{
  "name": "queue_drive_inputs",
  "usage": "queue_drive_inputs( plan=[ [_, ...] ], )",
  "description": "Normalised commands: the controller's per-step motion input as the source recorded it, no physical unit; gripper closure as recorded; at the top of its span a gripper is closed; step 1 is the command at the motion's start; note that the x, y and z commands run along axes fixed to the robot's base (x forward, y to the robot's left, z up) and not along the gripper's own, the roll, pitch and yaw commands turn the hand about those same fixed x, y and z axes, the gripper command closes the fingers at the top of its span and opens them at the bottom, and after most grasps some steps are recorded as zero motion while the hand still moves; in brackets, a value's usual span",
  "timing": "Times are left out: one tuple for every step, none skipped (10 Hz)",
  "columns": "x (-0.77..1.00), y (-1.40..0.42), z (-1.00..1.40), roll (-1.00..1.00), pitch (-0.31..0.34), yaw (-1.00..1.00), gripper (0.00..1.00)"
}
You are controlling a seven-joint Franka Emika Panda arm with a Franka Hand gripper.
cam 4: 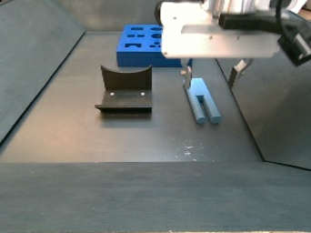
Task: Pick up the square-circle object. Move up. Rotate the square-circle object. Place the square-circle object on the fixture. Regrasp the square-circle object. Move to above the board. Insert the square-circle object.
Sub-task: Rotate the square-circle object.
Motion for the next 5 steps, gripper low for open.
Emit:
queue_drive_inputs(
  plan=[
    [-0.03, 0.0, 0.75, 0.12, 0.084, 0.0, 0.0],
    [0.0, 0.0, 0.0, 0.0, 0.0, 1.0, 0.0],
    [0.0, 0.0, -0.13, 0.0, 0.0, 1.0, 0.0],
    [0.0, 0.0, -0.26, 0.0, 0.001, 1.0, 0.0],
    [0.04, 0.0, -0.23, 0.0, -0.001, 1.0, 0.0]
  ],
)
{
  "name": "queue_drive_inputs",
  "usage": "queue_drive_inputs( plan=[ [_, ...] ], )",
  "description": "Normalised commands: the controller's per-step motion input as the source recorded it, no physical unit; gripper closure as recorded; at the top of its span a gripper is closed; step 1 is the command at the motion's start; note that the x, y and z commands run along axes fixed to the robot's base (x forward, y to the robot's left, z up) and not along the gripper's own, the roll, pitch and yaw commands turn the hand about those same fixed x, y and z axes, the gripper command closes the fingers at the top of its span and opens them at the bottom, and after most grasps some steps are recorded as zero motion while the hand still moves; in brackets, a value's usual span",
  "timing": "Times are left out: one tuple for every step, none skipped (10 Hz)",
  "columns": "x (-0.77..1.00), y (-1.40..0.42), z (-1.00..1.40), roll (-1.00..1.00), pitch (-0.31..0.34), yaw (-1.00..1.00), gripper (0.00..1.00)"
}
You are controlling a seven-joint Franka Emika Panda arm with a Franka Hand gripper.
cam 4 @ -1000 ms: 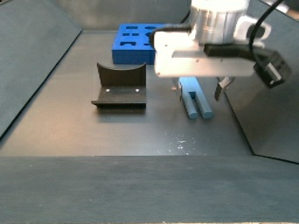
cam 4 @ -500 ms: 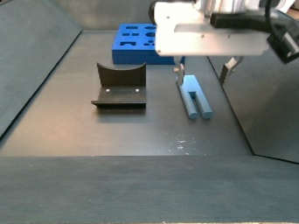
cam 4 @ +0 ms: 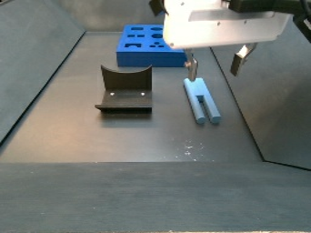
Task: Pick up the square-circle object. Move up. Rotate the square-circle object. Place the square-circle object on the fixture. Regrasp the square-circle object. Move to above the board. Insert the square-circle object.
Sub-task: Rotate the square-circle object.
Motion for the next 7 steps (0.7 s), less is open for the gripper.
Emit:
queue_drive_inputs(
  plan=[
    [0.05, 0.0, -0.18, 0.0, -0.002, 1.0, 0.0],
    [0.04, 0.0, -0.11, 0.0, -0.003, 1.0, 0.0],
    [0.04, 0.0, -0.07, 0.0, -0.003, 1.0, 0.0],
    [0.04, 0.0, -0.06, 0.0, -0.004, 1.0, 0.0],
    [0.03, 0.0, -0.05, 0.0, -0.005, 1.0, 0.0],
    [0.03, 0.0, -0.04, 0.0, -0.005, 1.0, 0.0],
    [0.04, 0.0, -0.04, 0.0, -0.005, 1.0, 0.0]
  ],
)
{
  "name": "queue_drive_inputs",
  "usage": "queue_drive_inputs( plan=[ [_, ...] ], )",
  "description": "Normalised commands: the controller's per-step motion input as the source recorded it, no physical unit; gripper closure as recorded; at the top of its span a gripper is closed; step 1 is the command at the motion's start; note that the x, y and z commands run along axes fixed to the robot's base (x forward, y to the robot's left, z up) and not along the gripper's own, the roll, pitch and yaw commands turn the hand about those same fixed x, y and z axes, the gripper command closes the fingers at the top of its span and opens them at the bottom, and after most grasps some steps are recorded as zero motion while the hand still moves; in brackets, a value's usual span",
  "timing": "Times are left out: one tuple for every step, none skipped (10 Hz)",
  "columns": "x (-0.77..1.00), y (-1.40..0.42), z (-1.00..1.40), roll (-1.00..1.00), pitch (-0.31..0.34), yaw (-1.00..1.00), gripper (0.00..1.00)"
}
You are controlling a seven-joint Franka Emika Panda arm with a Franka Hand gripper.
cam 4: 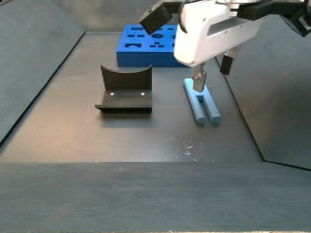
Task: Pick up the square-circle object. Move up. Rotate the square-circle object. Place the square-circle object on the fixture. Regrasp the square-circle object. Move to above the board. Insert the square-circle object.
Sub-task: Rotate the square-circle object.
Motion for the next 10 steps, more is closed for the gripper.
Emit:
queue_drive_inputs(
  plan=[
    [0.04, 0.0, -0.04, 0.0, -0.005, 1.0, 0.0],
    [0.04, 0.0, -0.04, 0.0, -0.006, 1.0, 0.0],
    [0.04, 0.0, -0.04, 0.0, -0.006, 1.0, 0.0],
    [0.04, 0.0, -0.04, 0.0, -0.006, 1.0, 0.0],
    [0.04, 0.0, -0.04, 0.0, -0.006, 1.0, 0.0],
    [0.04, 0.0, -0.04, 0.0, -0.007, 1.0, 0.0],
    [0.04, 0.0, -0.04, 0.0, -0.007, 1.0, 0.0],
    [0.04, 0.0, -0.04, 0.0, -0.007, 1.0, 0.0],
    [0.04, 0.0, -0.04, 0.0, -0.007, 1.0, 0.0],
    [0.04, 0.0, -0.04, 0.0, -0.008, 1.0, 0.0]
  ],
)
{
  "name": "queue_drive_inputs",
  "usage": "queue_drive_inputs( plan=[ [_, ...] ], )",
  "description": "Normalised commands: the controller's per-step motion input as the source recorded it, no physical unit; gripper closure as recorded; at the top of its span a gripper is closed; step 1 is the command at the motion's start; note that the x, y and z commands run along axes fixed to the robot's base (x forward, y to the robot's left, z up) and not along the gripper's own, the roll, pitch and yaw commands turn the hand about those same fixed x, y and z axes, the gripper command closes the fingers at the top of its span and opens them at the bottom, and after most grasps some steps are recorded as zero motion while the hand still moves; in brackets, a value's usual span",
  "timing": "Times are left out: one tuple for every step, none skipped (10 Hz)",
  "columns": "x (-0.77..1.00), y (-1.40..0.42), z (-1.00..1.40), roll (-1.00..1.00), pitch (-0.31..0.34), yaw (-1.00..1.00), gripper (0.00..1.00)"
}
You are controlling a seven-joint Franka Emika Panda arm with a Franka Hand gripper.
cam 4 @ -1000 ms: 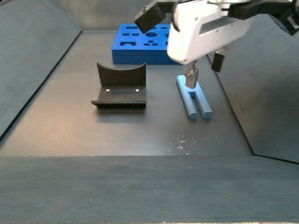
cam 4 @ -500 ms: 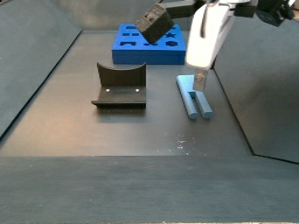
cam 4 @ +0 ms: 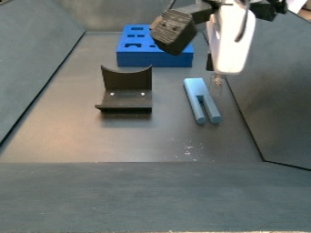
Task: Pick up the square-circle object. Move up. Rotate the square-circle object. Place the square-circle object on the fixture. Regrasp the square-circle object. Move to above the board. Insert the square-circle object.
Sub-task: Rotate the square-circle object.
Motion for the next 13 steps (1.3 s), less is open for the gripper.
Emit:
queue_drive_inputs(
  plan=[
    [0.04, 0.0, -0.04, 0.0, -0.008, 1.0, 0.0],
    [0.04, 0.0, -0.04, 0.0, -0.008, 1.0, 0.0],
    [0.04, 0.0, -0.04, 0.0, -0.009, 1.0, 0.0],
    [0.04, 0.0, -0.04, 0.0, -0.009, 1.0, 0.0],
    [0.04, 0.0, -0.04, 0.0, -0.009, 1.0, 0.0],
    [0.04, 0.0, -0.04, 0.0, -0.01, 1.0, 0.0],
    [0.04, 0.0, -0.04, 0.0, -0.011, 1.0, 0.0],
    [0.04, 0.0, -0.04, 0.0, -0.011, 1.0, 0.0],
    [0.04, 0.0, -0.04, 0.0, -0.012, 1.0, 0.0],
    [0.04, 0.0, -0.04, 0.0, -0.013, 1.0, 0.0],
    [0.04, 0.0, -0.04, 0.0, -0.013, 1.0, 0.0],
    [0.04, 0.0, -0.04, 0.0, -0.015, 1.0, 0.0],
    [0.04, 0.0, -0.04, 0.0, -0.016, 1.0, 0.0]
  ],
)
